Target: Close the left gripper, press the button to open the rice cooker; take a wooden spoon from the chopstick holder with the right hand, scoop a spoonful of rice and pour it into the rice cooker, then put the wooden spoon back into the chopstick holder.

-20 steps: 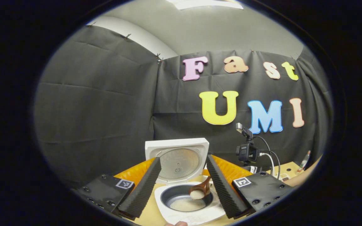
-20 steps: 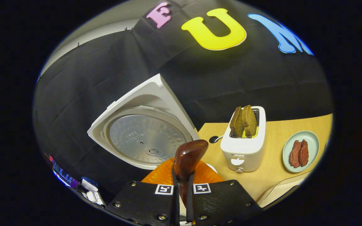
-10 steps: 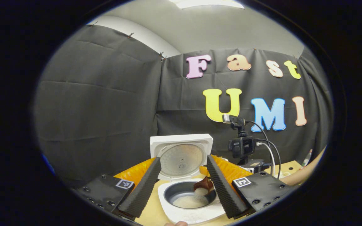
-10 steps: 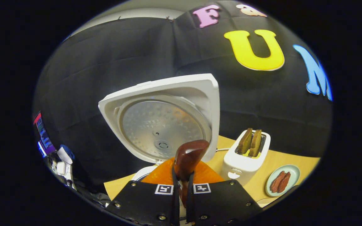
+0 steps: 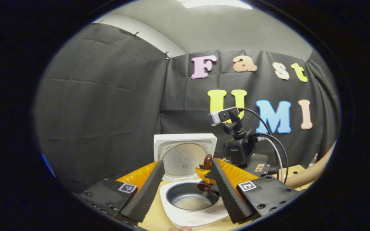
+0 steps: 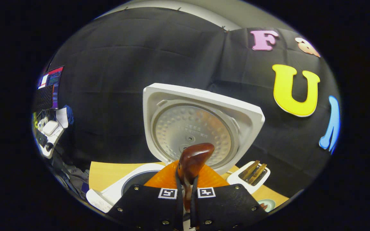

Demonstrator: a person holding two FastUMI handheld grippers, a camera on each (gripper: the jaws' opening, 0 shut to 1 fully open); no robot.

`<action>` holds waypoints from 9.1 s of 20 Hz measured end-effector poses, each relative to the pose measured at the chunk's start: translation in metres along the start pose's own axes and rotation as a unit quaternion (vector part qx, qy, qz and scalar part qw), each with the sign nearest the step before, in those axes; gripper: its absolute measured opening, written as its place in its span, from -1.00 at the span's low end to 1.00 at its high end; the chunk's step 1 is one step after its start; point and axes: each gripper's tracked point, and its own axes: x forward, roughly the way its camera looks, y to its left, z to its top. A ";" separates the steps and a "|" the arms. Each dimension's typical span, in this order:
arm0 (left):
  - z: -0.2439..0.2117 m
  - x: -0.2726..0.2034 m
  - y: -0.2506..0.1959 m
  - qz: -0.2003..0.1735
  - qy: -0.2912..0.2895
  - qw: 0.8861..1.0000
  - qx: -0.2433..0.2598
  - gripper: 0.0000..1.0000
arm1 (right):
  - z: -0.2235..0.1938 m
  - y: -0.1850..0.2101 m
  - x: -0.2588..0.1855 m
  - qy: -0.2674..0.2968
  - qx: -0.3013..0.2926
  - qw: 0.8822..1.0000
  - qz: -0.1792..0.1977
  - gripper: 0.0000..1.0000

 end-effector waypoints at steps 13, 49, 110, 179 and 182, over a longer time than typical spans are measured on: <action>0.014 -0.020 -0.011 0.007 -0.006 1.000 0.011 0.87 | 0.032 -0.017 -0.030 -0.039 0.198 0.979 0.026 -0.82; 0.038 0.001 -0.262 -0.198 -0.007 0.980 0.018 0.87 | -0.163 -0.278 -0.368 -0.061 0.488 0.824 -0.282 -0.83; 0.094 0.138 -0.089 -0.047 0.027 0.998 -0.029 0.99 | -0.169 -0.283 -0.444 0.013 0.317 0.836 -0.449 0.99; -0.192 0.092 -0.061 0.058 0.263 0.963 0.008 0.95 | -0.155 -0.259 -0.425 0.021 0.324 0.854 -0.406 0.99; -0.191 0.093 -0.060 0.050 0.265 0.963 0.010 1.00 | -0.157 -0.261 -0.427 0.023 0.326 0.852 -0.410 0.99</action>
